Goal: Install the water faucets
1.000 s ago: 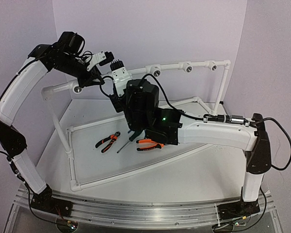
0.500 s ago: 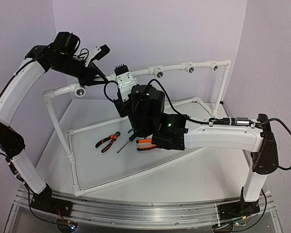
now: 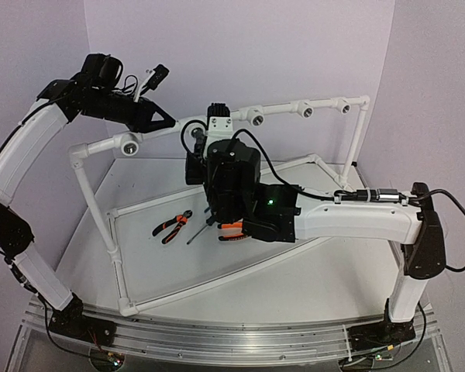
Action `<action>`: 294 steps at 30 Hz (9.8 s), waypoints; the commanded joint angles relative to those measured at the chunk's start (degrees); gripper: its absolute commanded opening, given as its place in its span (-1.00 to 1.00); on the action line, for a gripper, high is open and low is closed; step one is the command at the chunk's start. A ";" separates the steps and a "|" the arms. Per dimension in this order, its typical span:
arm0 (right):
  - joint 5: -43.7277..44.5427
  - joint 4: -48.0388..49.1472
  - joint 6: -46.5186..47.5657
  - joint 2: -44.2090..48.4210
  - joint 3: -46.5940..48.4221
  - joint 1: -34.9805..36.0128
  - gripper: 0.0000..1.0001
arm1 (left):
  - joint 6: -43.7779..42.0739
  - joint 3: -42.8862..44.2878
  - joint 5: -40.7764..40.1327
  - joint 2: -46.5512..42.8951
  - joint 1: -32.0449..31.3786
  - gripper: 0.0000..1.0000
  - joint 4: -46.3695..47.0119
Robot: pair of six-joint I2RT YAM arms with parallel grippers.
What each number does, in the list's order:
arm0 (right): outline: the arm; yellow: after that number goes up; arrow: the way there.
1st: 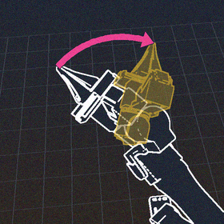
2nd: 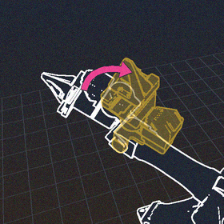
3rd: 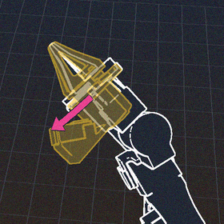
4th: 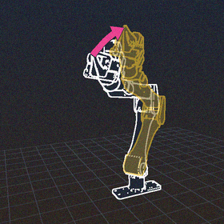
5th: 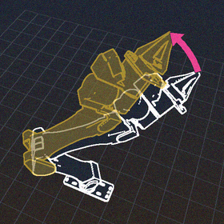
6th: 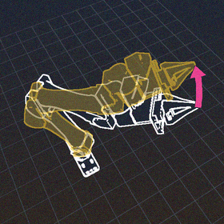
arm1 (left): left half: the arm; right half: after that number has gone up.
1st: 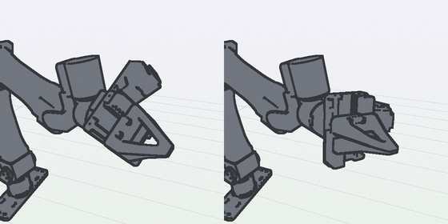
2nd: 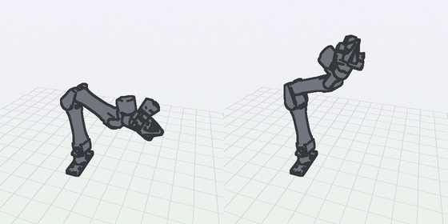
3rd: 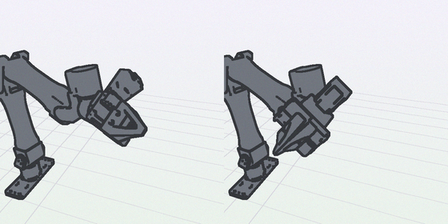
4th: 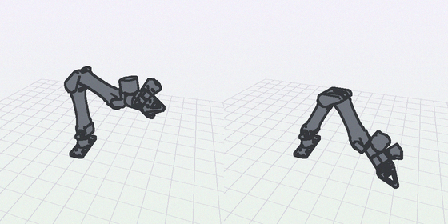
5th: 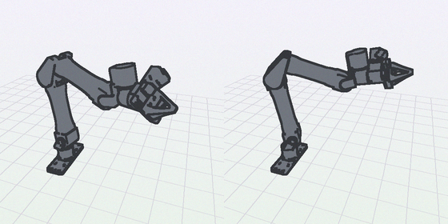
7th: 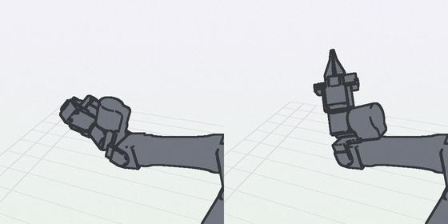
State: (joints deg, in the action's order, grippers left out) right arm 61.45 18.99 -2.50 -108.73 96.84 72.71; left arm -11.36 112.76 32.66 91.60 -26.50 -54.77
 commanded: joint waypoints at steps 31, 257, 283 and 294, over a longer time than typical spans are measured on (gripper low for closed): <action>-1.21 2.71 -51.50 4.12 0.29 -3.10 -1.00 | -7.41 6.02 -5.67 1.07 -4.17 -0.71 -7.94; -15.12 14.21 11.53 -17.21 19.87 -8.15 -1.00 | -28.55 -47.47 -18.40 -35.24 6.90 0.92 45.66; 0.77 19.28 -24.22 -22.59 25.61 -4.59 -1.00 | -64.17 -56.39 8.20 -21.14 4.59 0.56 82.03; -0.30 19.16 -27.04 -22.55 25.28 -4.38 -1.00 | -69.23 -53.86 7.27 -13.13 2.64 0.19 87.09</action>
State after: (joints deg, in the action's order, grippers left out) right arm 58.90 35.83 -27.29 -132.03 121.49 68.23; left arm -77.95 56.54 40.29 76.36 -23.70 29.12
